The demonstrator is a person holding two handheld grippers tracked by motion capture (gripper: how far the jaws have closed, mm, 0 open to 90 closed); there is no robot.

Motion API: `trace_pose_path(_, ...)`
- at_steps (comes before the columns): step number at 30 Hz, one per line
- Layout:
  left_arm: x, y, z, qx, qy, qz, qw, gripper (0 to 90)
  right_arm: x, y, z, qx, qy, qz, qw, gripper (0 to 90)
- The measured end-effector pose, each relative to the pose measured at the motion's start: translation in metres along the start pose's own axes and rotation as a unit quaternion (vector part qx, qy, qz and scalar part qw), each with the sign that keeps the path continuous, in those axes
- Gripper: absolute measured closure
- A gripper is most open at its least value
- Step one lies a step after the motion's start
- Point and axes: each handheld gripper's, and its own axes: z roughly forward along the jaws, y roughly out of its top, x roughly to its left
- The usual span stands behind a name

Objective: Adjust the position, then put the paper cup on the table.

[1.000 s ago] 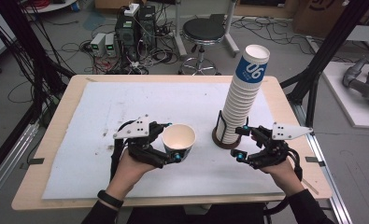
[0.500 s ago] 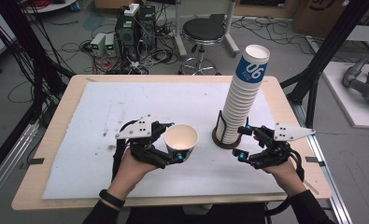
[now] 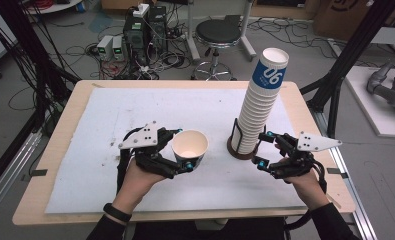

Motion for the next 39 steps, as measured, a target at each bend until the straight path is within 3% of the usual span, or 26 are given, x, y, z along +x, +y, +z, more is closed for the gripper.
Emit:
trace_pose_path(10, 0.005, 0.000, -0.011, -0.003, 0.022, 0.004, 0.9997, 21.8, 0.000, -0.001, 0.005, 0.004, 0.001, 0.000, 1.0000, 19.2)
trace_pose_path(23, 0.006, 0.001, -0.014, -0.002, 0.028, 0.006, 0.9996, 21.8, -0.001, 0.000, 0.004, 0.002, -0.007, 0.000, 1.0000, 19.2)
trace_pose_path(29, 0.009, 0.000, -0.021, -0.004, 0.037, 0.005, 0.9993, 21.8, 0.000, 0.000, 0.006, 0.004, 0.005, 0.002, 1.0000, 23.4)
trace_pose_path(33, 0.010, -0.001, -0.023, -0.006, 0.041, 0.004, 0.9991, 21.8, 0.001, 0.000, 0.006, -0.014, 0.008, -0.006, 0.9999, 24.8)
trace_pose_path(39, 0.010, 0.000, -0.024, -0.008, 0.043, 0.005, 0.9990, 21.8, 0.000, 0.000, 0.005, -0.015, -0.003, -0.004, 0.9999, 23.2)
